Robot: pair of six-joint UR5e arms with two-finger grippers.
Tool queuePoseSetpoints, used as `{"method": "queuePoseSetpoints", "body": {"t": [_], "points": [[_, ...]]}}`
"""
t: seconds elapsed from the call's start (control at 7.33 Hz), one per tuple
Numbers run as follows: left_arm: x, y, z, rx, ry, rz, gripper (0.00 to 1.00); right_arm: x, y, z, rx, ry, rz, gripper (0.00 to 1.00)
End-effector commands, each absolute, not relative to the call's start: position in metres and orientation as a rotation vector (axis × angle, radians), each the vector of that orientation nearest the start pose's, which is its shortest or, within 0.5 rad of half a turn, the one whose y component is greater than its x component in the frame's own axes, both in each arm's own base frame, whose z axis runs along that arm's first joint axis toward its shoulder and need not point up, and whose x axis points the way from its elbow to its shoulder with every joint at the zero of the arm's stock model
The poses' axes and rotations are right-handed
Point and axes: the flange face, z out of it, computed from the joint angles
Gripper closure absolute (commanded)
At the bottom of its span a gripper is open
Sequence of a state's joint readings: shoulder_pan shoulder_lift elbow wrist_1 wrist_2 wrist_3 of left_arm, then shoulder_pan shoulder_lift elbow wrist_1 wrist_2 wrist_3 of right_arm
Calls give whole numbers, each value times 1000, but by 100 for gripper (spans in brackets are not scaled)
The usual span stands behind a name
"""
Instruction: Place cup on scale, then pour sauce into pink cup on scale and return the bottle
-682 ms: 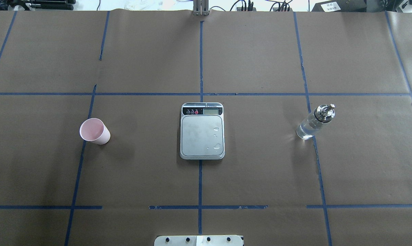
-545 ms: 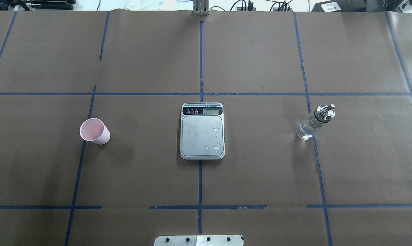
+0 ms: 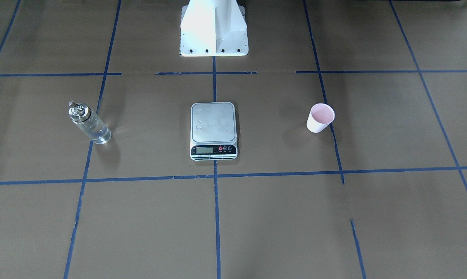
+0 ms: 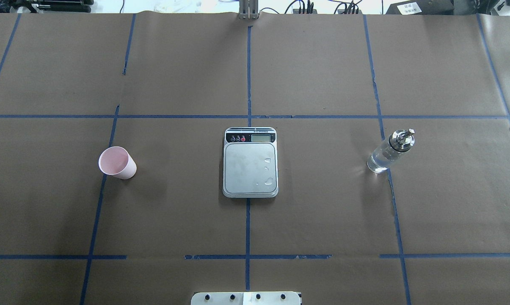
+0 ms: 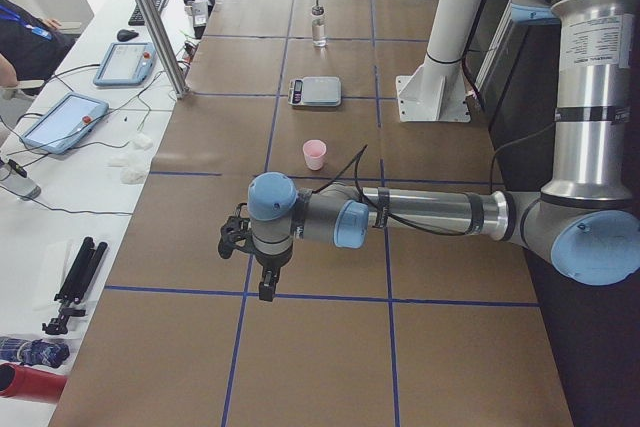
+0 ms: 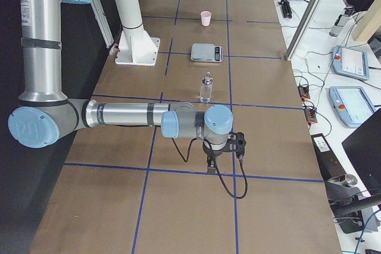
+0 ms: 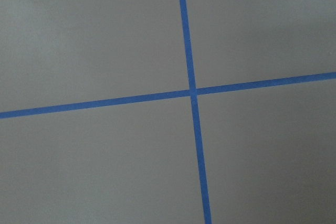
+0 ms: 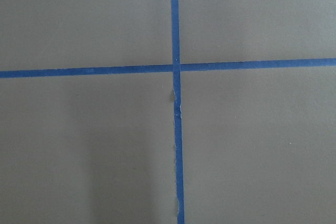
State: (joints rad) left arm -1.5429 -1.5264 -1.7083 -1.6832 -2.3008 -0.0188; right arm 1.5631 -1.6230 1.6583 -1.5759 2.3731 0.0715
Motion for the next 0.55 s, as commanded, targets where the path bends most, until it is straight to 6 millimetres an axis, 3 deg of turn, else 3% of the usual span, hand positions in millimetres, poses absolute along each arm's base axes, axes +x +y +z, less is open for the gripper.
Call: {"method": "queuePoseSetpoints", "body": {"t": [0.0, 0.14, 0.27, 0.41], "points": [[-24, -507, 535, 223, 737, 144, 0, 58, -472, 639, -3, -803, 49, 0], [-5, -508, 475, 255, 761, 90, 0, 57, -473, 638, -3, -804, 48, 0], [36, -500, 415, 261, 820, 27, 0, 58, -472, 637, 0, -807, 47, 0], [93, -504, 373, 237, 876, 31, 0, 58, -474, 634, 6, -809, 46, 0]]}}
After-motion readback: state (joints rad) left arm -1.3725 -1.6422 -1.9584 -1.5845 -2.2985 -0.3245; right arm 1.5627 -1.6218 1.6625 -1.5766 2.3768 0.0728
